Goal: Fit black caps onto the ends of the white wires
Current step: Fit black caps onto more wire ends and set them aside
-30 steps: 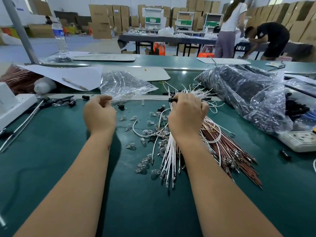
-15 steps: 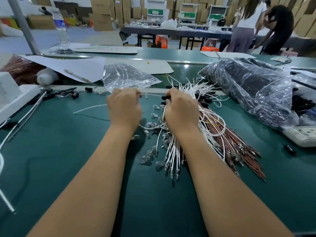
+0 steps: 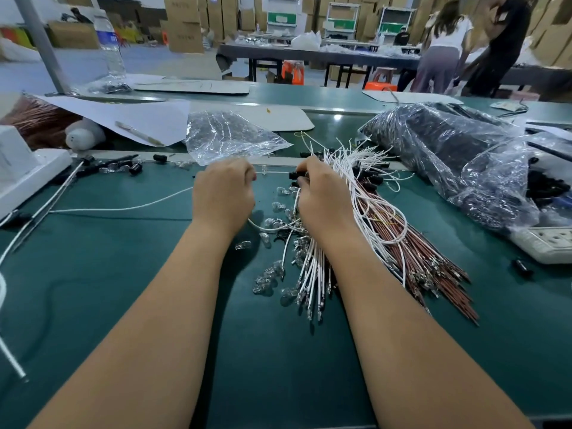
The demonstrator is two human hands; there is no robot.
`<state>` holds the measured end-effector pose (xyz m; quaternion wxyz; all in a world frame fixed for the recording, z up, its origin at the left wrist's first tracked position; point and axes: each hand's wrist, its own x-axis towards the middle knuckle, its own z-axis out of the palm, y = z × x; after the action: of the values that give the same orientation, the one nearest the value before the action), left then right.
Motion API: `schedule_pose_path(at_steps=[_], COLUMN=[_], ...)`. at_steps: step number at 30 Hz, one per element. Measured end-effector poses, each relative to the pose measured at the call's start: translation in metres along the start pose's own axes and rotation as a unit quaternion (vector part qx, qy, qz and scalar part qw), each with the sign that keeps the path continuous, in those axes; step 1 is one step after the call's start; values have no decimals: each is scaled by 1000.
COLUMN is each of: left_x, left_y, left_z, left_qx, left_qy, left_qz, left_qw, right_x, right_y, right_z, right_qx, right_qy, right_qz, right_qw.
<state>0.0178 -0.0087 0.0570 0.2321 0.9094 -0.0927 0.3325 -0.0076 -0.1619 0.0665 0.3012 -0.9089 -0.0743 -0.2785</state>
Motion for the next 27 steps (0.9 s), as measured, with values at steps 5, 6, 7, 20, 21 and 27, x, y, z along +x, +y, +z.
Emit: schedule_pose_path(at_steps=[5, 6, 7, 20, 21, 27], left_x=[-5, -7, -7, -1, -1, -2], left_y=[11, 15, 18, 10, 10, 8], left_z=[-3, -4, -3, -1, -1, -3], left_qx=[-173, -212, -237, -328, -331, -348], left_qy=[-14, -23, -31, -70, -70, -76], left_qz=[-4, 1, -1, -107, -108, -111], left_qw=[985, 977, 971, 936, 935, 928], right_x=[-1, -2, -2, 0, 0, 0], right_y=[-1, -1, -1, -1, -1, 1], right_z=[3, 3, 3, -1, -2, -4], right_qx=[51, 63, 69, 89, 90, 110], right_qy=[-7, -12, -19, 50, 58, 84], right_qz=[-5, -11, -17, 7, 2, -13], right_qw=[999, 998, 997, 995, 994, 990])
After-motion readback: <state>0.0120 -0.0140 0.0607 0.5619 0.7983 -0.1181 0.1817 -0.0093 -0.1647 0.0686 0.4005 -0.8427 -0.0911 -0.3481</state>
